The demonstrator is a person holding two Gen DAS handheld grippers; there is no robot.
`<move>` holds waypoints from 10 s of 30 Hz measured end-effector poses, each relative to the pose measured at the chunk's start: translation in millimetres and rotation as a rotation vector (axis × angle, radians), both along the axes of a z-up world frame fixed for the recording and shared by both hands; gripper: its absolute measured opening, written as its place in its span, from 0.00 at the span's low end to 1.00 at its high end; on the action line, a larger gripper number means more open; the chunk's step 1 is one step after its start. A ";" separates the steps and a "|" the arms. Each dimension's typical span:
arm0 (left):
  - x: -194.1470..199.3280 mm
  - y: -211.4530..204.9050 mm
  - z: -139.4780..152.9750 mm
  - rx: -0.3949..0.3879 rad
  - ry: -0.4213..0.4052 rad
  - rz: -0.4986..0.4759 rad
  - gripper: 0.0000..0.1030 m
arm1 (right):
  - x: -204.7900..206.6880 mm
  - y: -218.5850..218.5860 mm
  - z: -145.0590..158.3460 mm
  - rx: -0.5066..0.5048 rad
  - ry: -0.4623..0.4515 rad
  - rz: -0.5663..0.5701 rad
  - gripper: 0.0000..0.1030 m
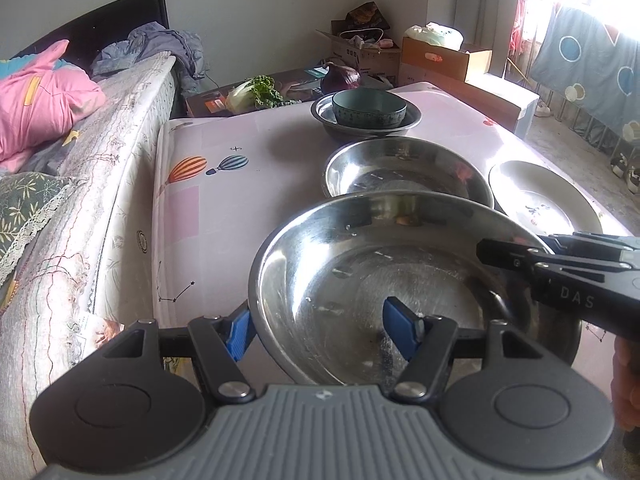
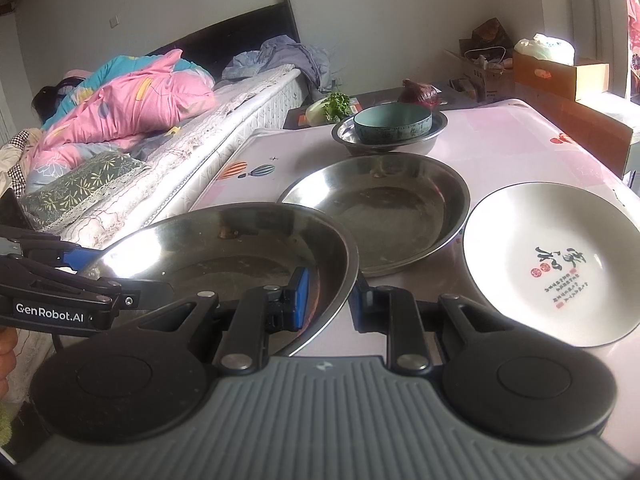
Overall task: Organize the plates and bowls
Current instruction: 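Lower the held steel basin into the other steel basin with both tools, then open both tools and release the stacked steel basin, then move the right tool toward the rim of the white printed plate, then close the right tool on the plate rim while the left tool grips the opposite rim, then lift the white printed plate off the table with both tools, then carry the plate with both tools over the stacked steel basins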
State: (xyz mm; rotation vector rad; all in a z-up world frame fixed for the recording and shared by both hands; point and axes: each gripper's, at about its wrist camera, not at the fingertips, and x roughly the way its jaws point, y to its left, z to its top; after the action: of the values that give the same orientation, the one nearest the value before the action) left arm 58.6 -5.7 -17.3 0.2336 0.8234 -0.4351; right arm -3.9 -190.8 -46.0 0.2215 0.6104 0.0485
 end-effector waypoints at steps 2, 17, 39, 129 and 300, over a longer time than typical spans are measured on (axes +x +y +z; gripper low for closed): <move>5.1 -4.2 1.8 -0.005 -0.002 -0.005 0.66 | 2.9 -4.3 1.6 0.000 0.001 -0.009 0.21; 47.5 -49.4 0.0 -0.020 0.026 -0.062 0.66 | 34.2 -47.6 3.2 0.011 0.044 -0.095 0.21; 95.1 -85.5 -21.6 -0.011 0.090 -0.086 0.66 | 84.1 -81.0 -13.6 0.017 0.139 -0.139 0.24; 18.9 -199.7 -70.5 -0.267 0.150 -0.049 0.33 | 34.3 -312.2 -81.4 0.443 0.080 -0.167 0.12; -30.4 -48.1 -68.0 -0.086 0.134 -0.114 0.62 | -35.8 -82.2 -50.7 0.098 0.115 0.083 0.24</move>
State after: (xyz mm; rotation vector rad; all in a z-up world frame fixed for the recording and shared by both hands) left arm 28.2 -53.8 -85.3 0.1730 0.9232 -0.5975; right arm -39.7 -273.0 -96.7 0.2951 0.7329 0.1471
